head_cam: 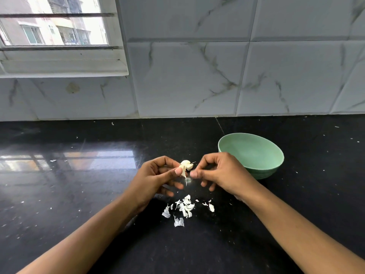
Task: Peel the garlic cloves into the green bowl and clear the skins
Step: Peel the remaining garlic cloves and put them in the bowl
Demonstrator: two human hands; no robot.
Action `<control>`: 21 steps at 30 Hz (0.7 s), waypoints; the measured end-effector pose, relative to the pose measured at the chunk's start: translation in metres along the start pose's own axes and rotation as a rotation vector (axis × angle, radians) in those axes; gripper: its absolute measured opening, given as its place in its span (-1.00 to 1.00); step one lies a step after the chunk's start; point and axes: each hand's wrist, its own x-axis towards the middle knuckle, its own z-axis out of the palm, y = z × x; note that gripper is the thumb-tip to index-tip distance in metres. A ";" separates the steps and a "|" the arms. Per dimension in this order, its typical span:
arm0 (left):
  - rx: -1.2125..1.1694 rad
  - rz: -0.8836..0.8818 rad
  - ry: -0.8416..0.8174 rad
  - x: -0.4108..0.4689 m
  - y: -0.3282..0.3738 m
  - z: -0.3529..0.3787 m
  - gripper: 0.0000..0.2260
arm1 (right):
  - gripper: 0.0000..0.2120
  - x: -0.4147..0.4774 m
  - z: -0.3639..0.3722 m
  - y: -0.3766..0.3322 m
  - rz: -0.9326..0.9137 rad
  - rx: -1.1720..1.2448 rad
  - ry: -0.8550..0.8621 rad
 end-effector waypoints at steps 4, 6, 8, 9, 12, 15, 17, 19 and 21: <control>0.066 0.064 -0.024 -0.002 -0.002 0.003 -0.82 | -0.92 0.000 0.005 -0.002 0.059 0.222 -0.010; 0.097 0.099 -0.005 -0.002 -0.002 0.004 -0.83 | -0.95 -0.001 0.005 -0.003 0.080 0.254 -0.033; 0.112 0.124 0.012 -0.002 -0.002 0.004 -0.86 | -0.96 -0.001 0.004 -0.004 0.101 0.288 -0.062; 0.117 0.134 0.016 -0.001 -0.002 0.004 -0.88 | -0.96 -0.001 0.004 -0.005 0.112 0.301 -0.081; 0.129 0.147 0.026 -0.001 -0.003 0.003 -0.90 | -0.96 -0.001 0.004 -0.004 0.124 0.319 -0.108; 0.166 0.167 0.020 -0.002 -0.003 0.002 -0.86 | -0.95 0.000 0.003 -0.004 0.126 0.317 -0.109; 0.195 0.170 0.018 -0.002 -0.004 0.002 -0.84 | -0.93 0.000 0.002 -0.004 0.138 0.311 -0.120; 0.218 0.165 0.023 -0.002 -0.005 0.002 -0.82 | -0.92 0.000 0.001 -0.004 0.152 0.312 -0.137; 0.240 0.159 0.030 -0.001 -0.005 0.003 -0.80 | -0.92 0.001 0.000 -0.003 0.162 0.324 -0.151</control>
